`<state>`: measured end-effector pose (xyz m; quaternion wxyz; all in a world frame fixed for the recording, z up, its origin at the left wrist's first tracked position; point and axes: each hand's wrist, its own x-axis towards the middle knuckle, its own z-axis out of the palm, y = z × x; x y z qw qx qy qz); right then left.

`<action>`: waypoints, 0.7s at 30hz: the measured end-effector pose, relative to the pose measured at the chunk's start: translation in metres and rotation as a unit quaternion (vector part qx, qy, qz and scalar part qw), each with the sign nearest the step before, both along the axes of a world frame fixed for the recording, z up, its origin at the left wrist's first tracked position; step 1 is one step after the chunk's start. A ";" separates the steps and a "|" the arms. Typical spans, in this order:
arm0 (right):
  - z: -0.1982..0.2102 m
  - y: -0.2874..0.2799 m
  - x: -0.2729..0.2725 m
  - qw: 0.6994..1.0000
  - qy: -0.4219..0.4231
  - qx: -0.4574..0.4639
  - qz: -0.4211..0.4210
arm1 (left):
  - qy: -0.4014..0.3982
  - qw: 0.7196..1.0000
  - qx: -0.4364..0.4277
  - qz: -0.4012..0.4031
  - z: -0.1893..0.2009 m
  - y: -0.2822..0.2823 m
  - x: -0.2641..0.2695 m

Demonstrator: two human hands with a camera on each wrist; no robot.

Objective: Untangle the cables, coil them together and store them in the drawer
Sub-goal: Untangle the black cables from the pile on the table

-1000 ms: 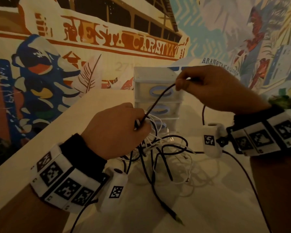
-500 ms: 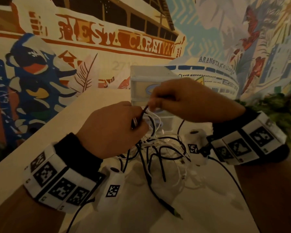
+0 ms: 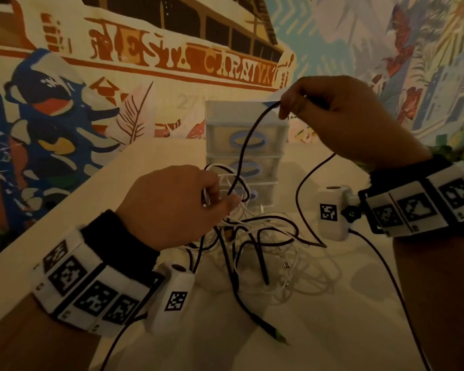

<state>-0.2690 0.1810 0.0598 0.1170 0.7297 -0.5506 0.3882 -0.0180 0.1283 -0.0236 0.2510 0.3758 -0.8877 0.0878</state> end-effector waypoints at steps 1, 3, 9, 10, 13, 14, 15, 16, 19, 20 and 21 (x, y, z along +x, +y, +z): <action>0.000 0.001 -0.002 1.000 -0.009 -0.005 -0.001 | -0.012 1.000 0.004 0.013 -0.001 -0.001 0.000; 0.000 0.004 -0.003 1.000 -0.012 -0.001 0.008 | -0.027 0.999 0.013 0.032 -0.002 -0.001 0.000; 0.001 0.007 0.019 0.987 -0.003 0.057 0.148 | -0.012 0.999 0.024 0.027 -0.004 0.006 -0.004; 0.000 0.007 0.022 0.986 0.000 0.061 0.157 | -0.009 1.000 0.018 0.016 -0.005 0.005 -0.005; -0.003 0.003 0.021 0.992 0.012 0.058 0.108 | 0.007 1.000 -0.007 0.001 -0.007 0.001 -0.005; -0.004 0.002 0.018 0.995 0.021 0.060 0.080 | 0.016 1.000 -0.012 0.001 -0.007 -0.002 -0.005; -0.005 0.000 0.013 0.996 0.032 0.071 0.053 | 0.024 1.000 -0.018 -0.001 -0.006 -0.003 -0.005; -0.006 -0.001 0.008 0.994 0.046 0.092 0.026 | 0.034 0.999 -0.025 -0.007 -0.005 -0.003 -0.005; -0.008 -0.002 0.000 0.987 0.054 0.150 -0.011 | 0.067 0.997 -0.041 -0.028 -0.002 -0.003 -0.007; -0.008 -0.002 0.001 0.987 0.042 0.157 -0.006 | 0.073 0.996 -0.047 -0.031 -0.001 -0.002 -0.007; -0.008 -0.001 0.004 0.987 0.031 0.157 0.003 | 0.076 0.995 -0.056 -0.030 -0.001 -0.001 -0.008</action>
